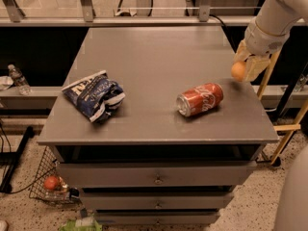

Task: Move orange near coke can

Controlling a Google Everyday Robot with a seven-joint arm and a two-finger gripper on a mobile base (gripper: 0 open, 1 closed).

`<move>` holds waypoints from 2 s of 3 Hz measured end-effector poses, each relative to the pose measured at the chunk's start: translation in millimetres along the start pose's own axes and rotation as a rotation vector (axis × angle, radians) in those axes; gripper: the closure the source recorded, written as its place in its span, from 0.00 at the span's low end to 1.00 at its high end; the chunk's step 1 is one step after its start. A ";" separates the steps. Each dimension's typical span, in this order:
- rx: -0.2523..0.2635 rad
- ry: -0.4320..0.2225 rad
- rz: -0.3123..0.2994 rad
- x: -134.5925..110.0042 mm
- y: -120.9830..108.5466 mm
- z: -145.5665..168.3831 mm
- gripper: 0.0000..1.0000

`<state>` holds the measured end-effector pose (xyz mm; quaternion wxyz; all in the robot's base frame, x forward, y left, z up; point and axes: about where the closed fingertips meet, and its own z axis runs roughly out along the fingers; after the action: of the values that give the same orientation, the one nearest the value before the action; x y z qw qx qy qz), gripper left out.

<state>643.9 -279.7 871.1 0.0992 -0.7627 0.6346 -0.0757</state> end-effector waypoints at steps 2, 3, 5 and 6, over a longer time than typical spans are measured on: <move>-0.139 0.025 -0.125 -7.5 44.6 5.3 1.00; -0.169 -0.019 -0.199 -25.2 57.1 4.5 1.00; -0.198 -0.106 -0.286 -52.1 63.0 8.5 0.81; -0.178 -0.103 -0.285 -52.2 57.5 11.4 0.59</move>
Offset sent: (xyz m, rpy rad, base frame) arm -0.0704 0.0033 -0.0194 -0.0972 0.2007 0.1818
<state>582.3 -237.8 846.3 0.0521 -0.8535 0.5184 0.0066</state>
